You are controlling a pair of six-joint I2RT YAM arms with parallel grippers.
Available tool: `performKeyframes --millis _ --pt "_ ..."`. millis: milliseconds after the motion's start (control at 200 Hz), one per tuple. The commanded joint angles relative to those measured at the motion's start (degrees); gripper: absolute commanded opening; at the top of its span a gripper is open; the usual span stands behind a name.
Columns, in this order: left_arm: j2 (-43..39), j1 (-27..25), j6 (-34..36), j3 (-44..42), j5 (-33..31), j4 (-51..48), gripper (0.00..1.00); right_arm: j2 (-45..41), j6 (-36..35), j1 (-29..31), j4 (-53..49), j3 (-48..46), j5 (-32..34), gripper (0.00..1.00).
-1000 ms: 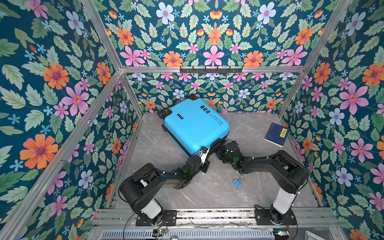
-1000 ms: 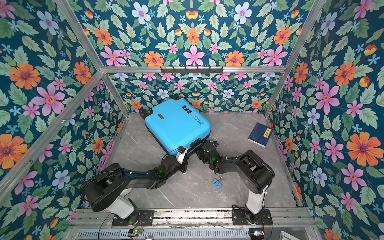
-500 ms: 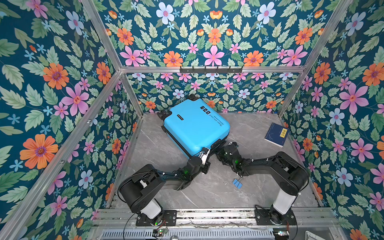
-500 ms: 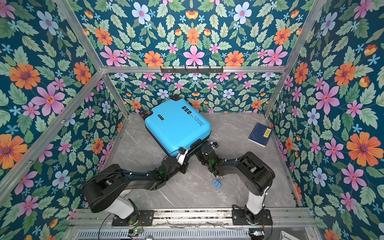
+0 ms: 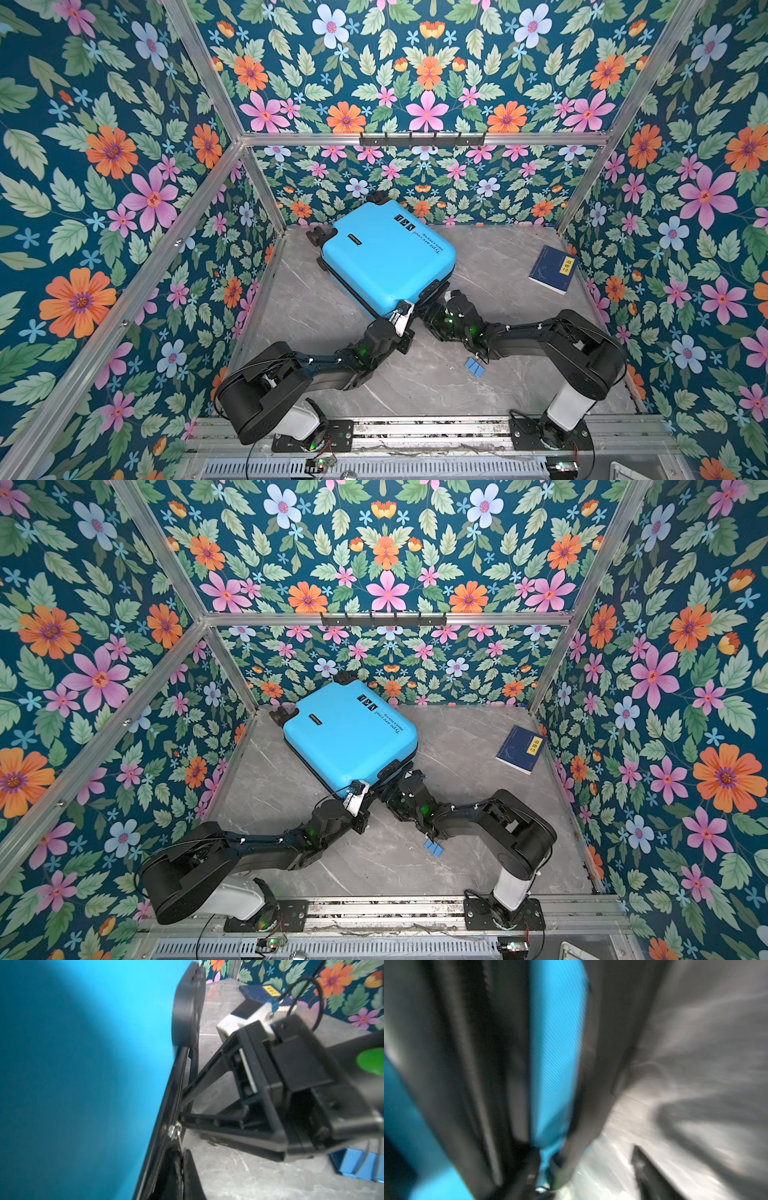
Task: Pack the luggage
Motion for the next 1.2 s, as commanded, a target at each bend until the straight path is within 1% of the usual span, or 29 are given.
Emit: performKeyframes --millis 0,15,25,110,135,160,200,270,365,395,465,510,530,580,625,690,730,795,880,955,980,1050,1090,1195 --pt "-1.9 -0.4 0.4 -1.2 4.6 8.3 0.0 -5.2 -5.8 0.0 -0.9 -1.0 0.1 0.75" --pt "-2.3 -0.4 0.3 -1.4 4.6 8.3 0.0 -5.9 -6.3 0.0 -2.1 -1.0 0.3 0.75" --pt "-2.5 -0.4 0.2 -1.5 4.6 8.3 0.04 -6.4 -6.7 -0.1 -3.0 -1.0 0.5 0.75" --pt "-5.1 -0.4 -1.1 -2.7 3.6 7.3 0.46 -10.2 -9.9 -0.3 -8.9 -1.2 1.9 0.74" --pt "-6.1 -0.5 -1.4 -3.0 3.5 6.7 0.55 -11.2 -10.8 -0.5 -10.2 -1.2 2.2 0.74" --pt "-7.2 -0.5 -1.7 -3.3 3.3 5.8 0.61 -12.1 -11.7 -0.7 -11.6 -1.2 2.5 0.73" --pt "-9.4 -0.5 -2.0 -3.5 3.1 3.5 0.64 -13.7 -13.1 -1.3 -14.0 -1.1 2.9 0.7" --pt "-14.1 -0.7 -2.2 -3.2 2.8 -2.1 0.64 -16.4 -15.2 -2.8 -17.1 -1.4 3.2 0.69" --pt "-21.2 -0.7 -3.3 -2.3 2.7 -10.7 0.66 -20.2 -17.8 -6.2 -20.9 -1.6 3.0 0.69" --pt "-23.5 -0.7 -3.8 -1.7 1.7 -13.9 0.67 -21.4 -18.6 -7.5 -22.1 -1.6 2.7 0.71" --pt "-28.8 -0.6 -7.8 -0.1 -3.8 -21.5 0.72 -23.2 -20.4 -11.5 -24.5 -0.9 1.2 0.79" --pt "-31.5 -0.4 -13.1 1.5 -10.6 -28.0 0.84 -23.7 -21.5 -14.6 -25.6 0.0 -0.7 0.82" --pt "-32.4 0.0 -15.0 2.5 -13.2 -31.1 0.87 -23.7 -21.9 -16.0 -25.9 0.6 -1.7 0.84" --pt "-33.7 1.9 -18.0 4.9 -15.8 -37.5 0.87 -22.7 -23.0 -19.8 -27.3 2.9 -4.4 0.85" --pt "-33.9 4.9 -19.8 6.5 -15.2 -41.4 0.87 -21.1 -23.9 -22.4 -28.7 5.4 -6.7 0.85" --pt "-33.5 11.1 -22.5 8.2 -11.8 -44.4 0.85 -18.1 -24.8 -25.3 -29.9 9.4 -9.5 0.85" --pt "-32.8 15.7 -24.1 8.8 -7.8 -45.0 0.84 -15.9 -25.0 -26.6 -30.1 11.9 -11.2 0.85" --pt "-31.3 22.2 -26.5 9.8 -2.4 -45.1 0.83 -12.2 -24.6 -28.6 -29.9 16.2 -14.2 0.84" --pt "-29.0 28.6 -29.1 11.1 1.4 -44.6 0.82 -6.8 -23.2 -30.5 -28.5 21.4 -17.3 0.84" --pt "-27.2 32.4 -30.4 12.3 3.0 -44.1 0.81 -1.6 -21.5 -31.5 -26.3 26.7 -21.1 0.84" --pt "-26.8 33.5 -30.7 12.6 3.6 -43.5 0.81 1.9 -21.0 -31.8 -25.4 28.7 -22.8 0.84" --pt "-25.2 36.7 -32.1 13.0 5.5 -41.7 0.81 8.7 -19.3 -32.0 -23.7 34.4 -27.2 0.82" --pt "-24.1 38.7 -32.8 13.1 7.8 -40.0 0.81 12.2 -18.2 -32.0 -22.3 37.5 -29.5 0.79" --pt "-20.2 43.6 -35.7 12.7 12.6 -35.5 0.8 18.6 -14.8 -32.0 -18.0 41.7 -31.5 0.78"
